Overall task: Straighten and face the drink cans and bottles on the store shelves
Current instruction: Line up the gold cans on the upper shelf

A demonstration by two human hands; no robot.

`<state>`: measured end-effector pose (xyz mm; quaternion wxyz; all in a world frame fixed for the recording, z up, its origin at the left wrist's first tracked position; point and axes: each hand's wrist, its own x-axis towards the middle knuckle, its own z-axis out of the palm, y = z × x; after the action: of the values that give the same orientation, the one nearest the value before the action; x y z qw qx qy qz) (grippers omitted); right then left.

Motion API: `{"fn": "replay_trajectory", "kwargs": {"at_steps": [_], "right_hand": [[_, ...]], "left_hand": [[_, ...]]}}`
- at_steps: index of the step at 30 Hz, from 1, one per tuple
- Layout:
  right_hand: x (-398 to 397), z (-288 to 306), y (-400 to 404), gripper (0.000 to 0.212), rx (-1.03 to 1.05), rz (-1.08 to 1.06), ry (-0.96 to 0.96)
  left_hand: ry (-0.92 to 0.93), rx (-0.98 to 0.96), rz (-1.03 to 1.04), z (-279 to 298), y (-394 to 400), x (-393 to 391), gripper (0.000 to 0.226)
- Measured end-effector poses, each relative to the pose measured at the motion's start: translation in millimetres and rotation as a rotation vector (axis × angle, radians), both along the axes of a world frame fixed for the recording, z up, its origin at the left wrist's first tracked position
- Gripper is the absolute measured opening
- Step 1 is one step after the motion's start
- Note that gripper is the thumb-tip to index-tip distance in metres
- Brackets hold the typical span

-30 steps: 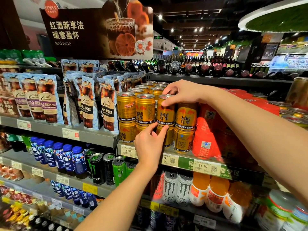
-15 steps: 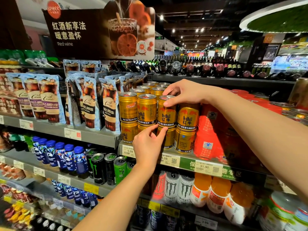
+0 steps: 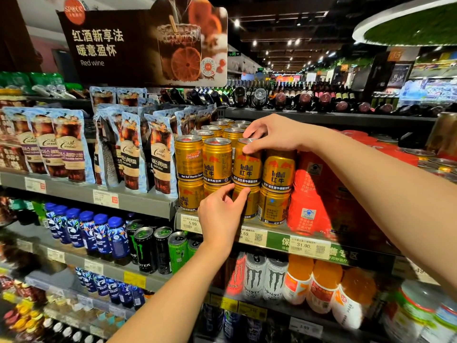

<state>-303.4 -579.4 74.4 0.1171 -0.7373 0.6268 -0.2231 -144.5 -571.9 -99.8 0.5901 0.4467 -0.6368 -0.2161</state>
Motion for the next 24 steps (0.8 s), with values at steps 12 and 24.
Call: {"fn": "replay_trajectory", "kwargs": {"at_steps": [12,24], "right_hand": [[-2,2,5,0.055,0.039,0.037,0.152],[-36,15,36,0.077,0.156,-0.092,0.279]], "left_hand": [[-0.013,0.001,0.008,6,1,-2,0.044],[-0.589,-0.440,-0.133,115,-38,15,0.054]]}}
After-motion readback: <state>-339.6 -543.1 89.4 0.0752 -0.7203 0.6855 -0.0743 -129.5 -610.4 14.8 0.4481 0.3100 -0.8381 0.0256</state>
